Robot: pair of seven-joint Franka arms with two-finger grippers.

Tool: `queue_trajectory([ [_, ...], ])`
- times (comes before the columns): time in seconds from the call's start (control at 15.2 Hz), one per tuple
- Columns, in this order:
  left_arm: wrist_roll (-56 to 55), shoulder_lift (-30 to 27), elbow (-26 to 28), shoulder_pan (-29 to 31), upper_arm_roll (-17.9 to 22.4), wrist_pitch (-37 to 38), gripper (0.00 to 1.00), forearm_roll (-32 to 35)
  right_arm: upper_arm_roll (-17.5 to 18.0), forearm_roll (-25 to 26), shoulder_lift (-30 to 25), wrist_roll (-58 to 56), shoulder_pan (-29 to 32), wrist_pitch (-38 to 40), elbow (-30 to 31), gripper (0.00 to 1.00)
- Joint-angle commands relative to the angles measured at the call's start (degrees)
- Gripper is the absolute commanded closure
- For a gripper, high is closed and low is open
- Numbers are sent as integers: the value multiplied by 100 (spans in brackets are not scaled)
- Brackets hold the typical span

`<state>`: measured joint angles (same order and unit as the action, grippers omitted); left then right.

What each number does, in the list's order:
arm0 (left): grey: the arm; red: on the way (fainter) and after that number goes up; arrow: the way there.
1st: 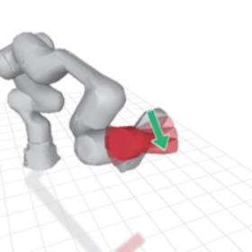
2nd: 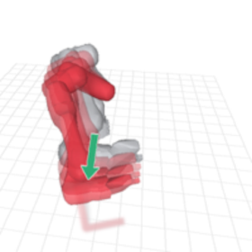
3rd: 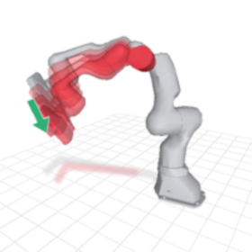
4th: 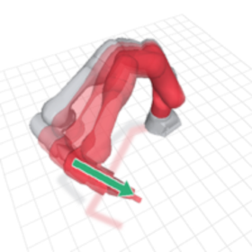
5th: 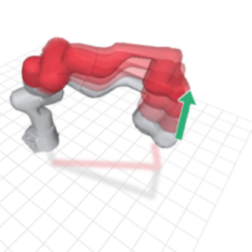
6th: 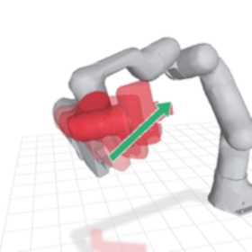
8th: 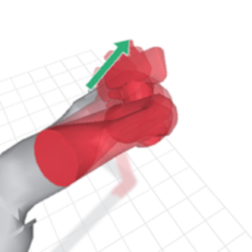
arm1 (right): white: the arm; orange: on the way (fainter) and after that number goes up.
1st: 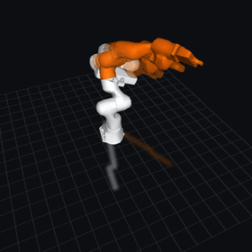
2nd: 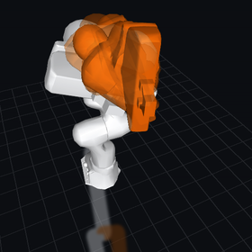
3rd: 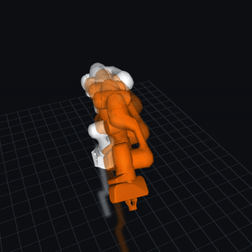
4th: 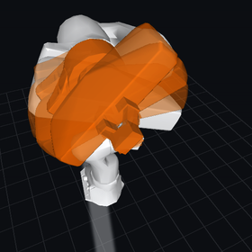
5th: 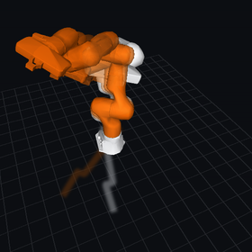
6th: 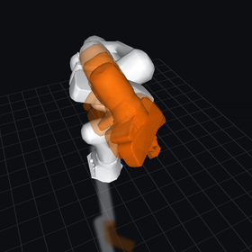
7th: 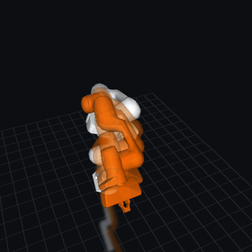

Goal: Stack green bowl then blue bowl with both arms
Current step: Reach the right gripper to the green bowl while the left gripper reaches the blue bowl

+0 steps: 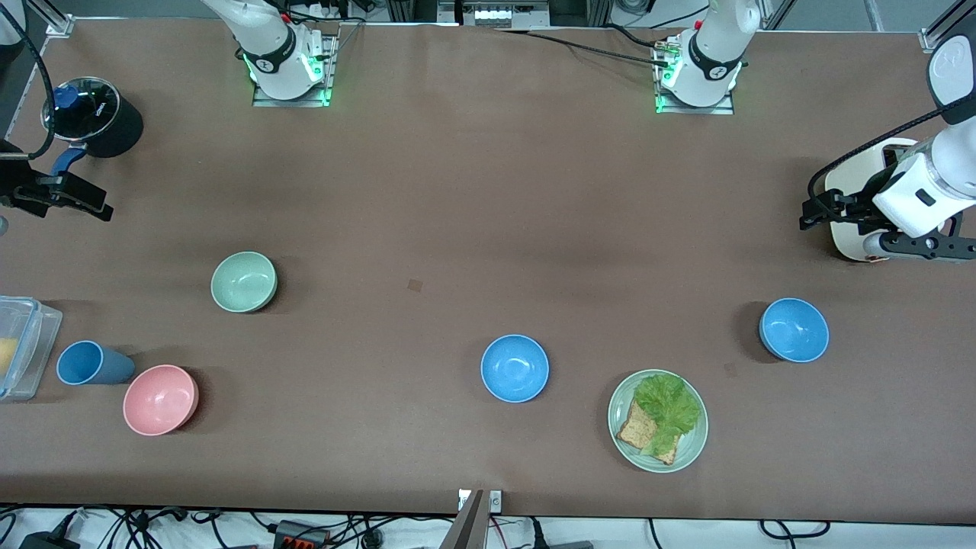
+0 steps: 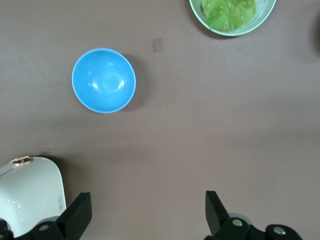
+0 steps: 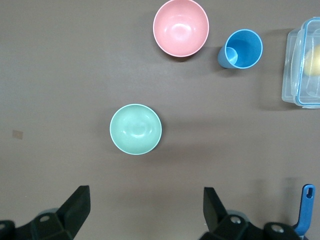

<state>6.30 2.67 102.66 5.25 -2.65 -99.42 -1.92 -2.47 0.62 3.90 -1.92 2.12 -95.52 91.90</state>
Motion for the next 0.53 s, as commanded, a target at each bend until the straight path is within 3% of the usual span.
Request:
queue_trajectory([
  [0.0,196,120,-202,90,-7,221,0,-168,19,52,-153,-63,8,-1,161,0],
  [0.46,249,392,-237,143,37,247,0,-151,19,87,136,-63,17,-115,161,0],
])
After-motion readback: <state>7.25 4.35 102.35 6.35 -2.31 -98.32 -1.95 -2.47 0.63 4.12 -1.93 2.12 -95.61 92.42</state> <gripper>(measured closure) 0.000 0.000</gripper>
